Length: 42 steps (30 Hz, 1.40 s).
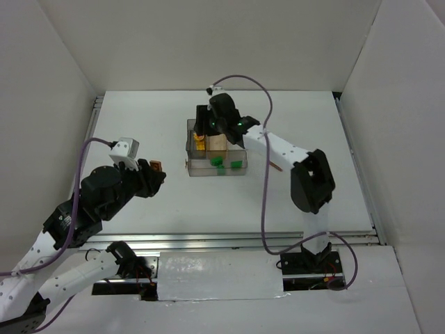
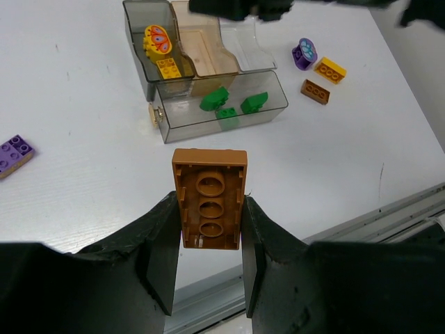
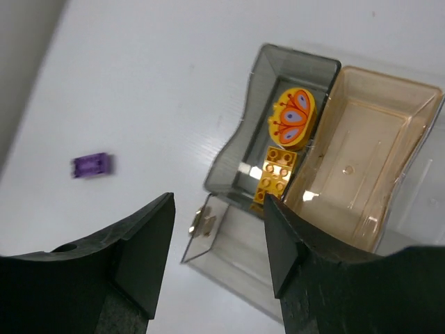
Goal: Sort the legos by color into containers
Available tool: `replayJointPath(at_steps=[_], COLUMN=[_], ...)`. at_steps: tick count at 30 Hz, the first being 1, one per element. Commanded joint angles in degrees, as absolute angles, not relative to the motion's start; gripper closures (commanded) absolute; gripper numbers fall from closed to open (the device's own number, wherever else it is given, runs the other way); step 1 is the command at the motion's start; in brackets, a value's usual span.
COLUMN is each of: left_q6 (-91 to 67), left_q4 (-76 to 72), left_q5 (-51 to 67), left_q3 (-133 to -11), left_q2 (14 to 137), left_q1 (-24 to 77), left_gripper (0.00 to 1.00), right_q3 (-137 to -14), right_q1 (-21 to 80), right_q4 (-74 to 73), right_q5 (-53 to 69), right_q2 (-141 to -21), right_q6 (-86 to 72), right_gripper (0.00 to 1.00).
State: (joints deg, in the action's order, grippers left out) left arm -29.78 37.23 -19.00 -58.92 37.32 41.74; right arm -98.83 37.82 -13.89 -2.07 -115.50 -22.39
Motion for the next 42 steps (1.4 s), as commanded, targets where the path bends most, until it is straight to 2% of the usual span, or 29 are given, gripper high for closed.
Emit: replayJointPath(at_steps=[1,4,7,8,11,15,24,36,42], left_q6=[-27.5,-26.0,-23.8,-23.5,-22.6,-22.5,-25.0,-27.2,-27.4], left_q4=[33.8,31.6,28.0,26.9,23.0,18.4,12.0,8.5,8.9], left_q5=[-16.2,-11.2,2.7,5.5,13.4,29.1,38.2,41.0,40.3], left_q3=[-58.9,-58.6,-57.9,-57.7,-57.0,-56.2,-54.5,-54.0,-53.8], left_q2=[36.7,35.9,34.7,34.5,34.0,35.2,40.0,40.1,40.6], left_q1=[41.2,41.0,40.9,40.9,40.8,40.5,40.3,40.4,40.3], left_gripper=[1.00,1.00,1.00,1.00,1.00,1.00,1.00,1.00,1.00], right_q3=[-94.5,-86.3,-75.5,-72.7,-61.8,-54.2,-52.6,-55.0,-56.0], right_q1=[35.8,35.1,35.1,34.9,35.1,35.7,42.1,49.9,51.3], right_q4=[-10.5,-9.1,-6.3,-4.2,7.1,18.3,21.1,18.5,19.7], right_q5=[3.5,9.7,29.0,32.1,38.5,45.6,44.1,41.7,43.9], right_q2=[-102.3,-93.5,-82.8,-80.3,-71.0,-63.2,-56.9,-61.3,-61.9], right_q6=[-20.6,-20.6,-21.6,-24.2,-29.5,-37.3,-38.9,-33.0,-32.3], right_gripper=[0.39,0.39,0.39,0.39,0.39,0.39,0.30,0.28,0.33])
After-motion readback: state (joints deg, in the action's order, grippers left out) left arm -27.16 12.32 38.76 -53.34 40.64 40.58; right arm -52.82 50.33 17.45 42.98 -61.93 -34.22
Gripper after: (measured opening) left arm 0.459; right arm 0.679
